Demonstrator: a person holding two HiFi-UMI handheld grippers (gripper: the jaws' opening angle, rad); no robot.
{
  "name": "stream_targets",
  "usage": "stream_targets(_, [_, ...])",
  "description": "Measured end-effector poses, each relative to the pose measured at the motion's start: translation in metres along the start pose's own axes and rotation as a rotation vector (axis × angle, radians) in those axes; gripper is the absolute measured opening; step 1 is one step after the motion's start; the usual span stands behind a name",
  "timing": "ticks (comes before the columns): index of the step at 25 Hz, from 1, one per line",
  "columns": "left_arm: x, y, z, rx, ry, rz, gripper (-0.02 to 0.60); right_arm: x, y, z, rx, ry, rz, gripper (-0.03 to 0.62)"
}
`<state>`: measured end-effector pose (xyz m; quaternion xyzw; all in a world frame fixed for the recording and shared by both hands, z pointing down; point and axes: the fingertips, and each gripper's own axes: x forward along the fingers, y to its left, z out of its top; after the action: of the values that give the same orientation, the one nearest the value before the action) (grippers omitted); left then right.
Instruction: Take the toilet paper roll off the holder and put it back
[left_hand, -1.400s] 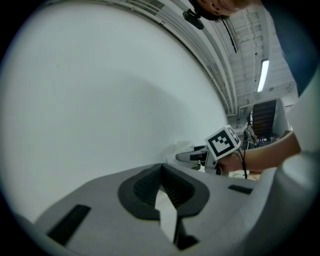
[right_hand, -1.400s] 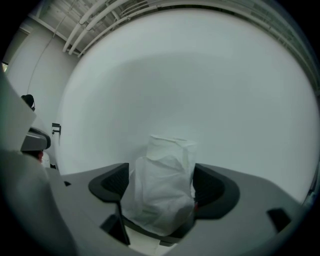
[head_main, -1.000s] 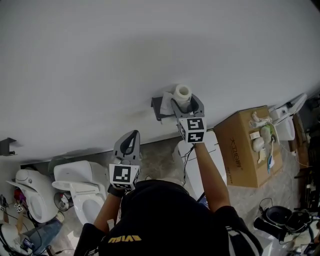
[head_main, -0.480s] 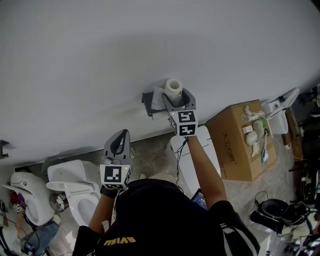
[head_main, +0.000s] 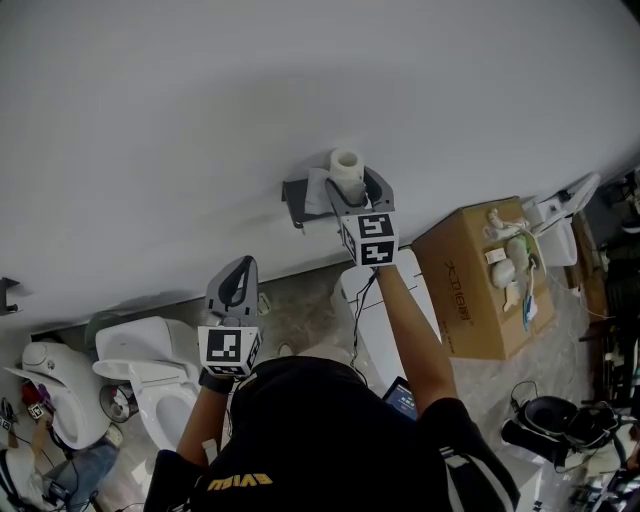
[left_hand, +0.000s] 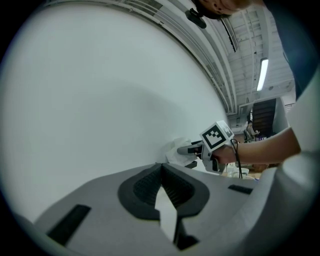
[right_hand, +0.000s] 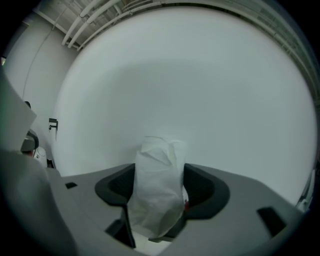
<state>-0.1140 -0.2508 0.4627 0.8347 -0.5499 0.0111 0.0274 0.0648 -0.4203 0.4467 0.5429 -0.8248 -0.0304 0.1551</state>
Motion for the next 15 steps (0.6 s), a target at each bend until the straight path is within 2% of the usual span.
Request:
stream_targets(9, [-0.005,-0.005,0.002,0.015,-0.006,-0.005,0.011,-0.016,-0.003,0.023,-0.020,-0.041,0.003,0.287])
stream_targets(15, [-0.002,-0.005,0.002,0.001,0.006,-0.016,0.011,-0.031,-0.008,0.049,0.021,-0.078,0.036,0.285])
